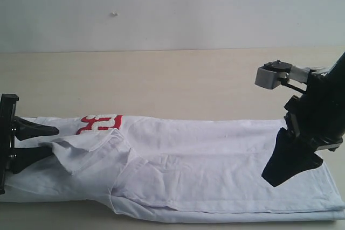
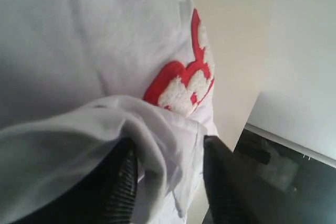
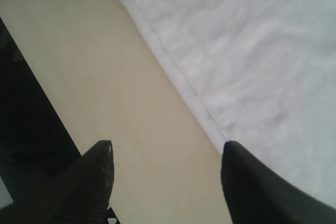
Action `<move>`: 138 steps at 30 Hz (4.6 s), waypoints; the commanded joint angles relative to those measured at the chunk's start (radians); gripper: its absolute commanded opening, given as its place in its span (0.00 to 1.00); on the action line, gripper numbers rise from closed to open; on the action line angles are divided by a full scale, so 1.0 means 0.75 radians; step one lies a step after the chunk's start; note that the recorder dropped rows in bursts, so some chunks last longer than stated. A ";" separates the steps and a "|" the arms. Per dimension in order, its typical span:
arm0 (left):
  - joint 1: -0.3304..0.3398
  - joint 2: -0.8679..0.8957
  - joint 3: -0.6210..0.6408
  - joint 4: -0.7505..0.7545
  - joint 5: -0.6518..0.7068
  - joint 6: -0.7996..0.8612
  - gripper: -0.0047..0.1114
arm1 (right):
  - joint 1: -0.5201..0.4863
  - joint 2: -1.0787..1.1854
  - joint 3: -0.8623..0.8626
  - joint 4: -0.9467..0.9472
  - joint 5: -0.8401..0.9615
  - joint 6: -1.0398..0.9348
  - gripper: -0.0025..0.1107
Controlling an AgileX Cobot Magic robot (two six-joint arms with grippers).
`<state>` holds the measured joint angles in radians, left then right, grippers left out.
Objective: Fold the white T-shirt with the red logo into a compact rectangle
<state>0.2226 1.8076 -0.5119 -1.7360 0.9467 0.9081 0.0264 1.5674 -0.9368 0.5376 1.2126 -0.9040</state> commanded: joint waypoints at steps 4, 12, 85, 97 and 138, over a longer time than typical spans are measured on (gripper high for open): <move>-0.003 0.000 -0.023 -0.011 0.076 0.036 0.40 | -0.003 -0.010 0.003 0.002 0.011 -0.001 0.54; -0.003 0.000 -0.094 -0.011 0.096 -0.040 0.40 | -0.003 -0.010 0.003 0.002 0.011 -0.001 0.54; -0.093 -0.151 -0.483 0.679 -0.545 0.348 0.27 | -0.003 -0.010 0.003 0.041 0.011 -0.001 0.02; 0.222 -0.147 -0.484 1.416 -0.257 -0.206 0.77 | -0.003 -0.010 0.003 0.079 0.011 0.000 0.02; 0.215 0.304 -0.496 1.045 0.101 0.214 0.04 | -0.003 -0.010 0.003 0.111 0.011 -0.004 0.02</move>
<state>0.3920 2.0355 -0.8861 -0.9258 1.0270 1.0610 0.0264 1.5674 -0.9368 0.6090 1.2229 -0.9022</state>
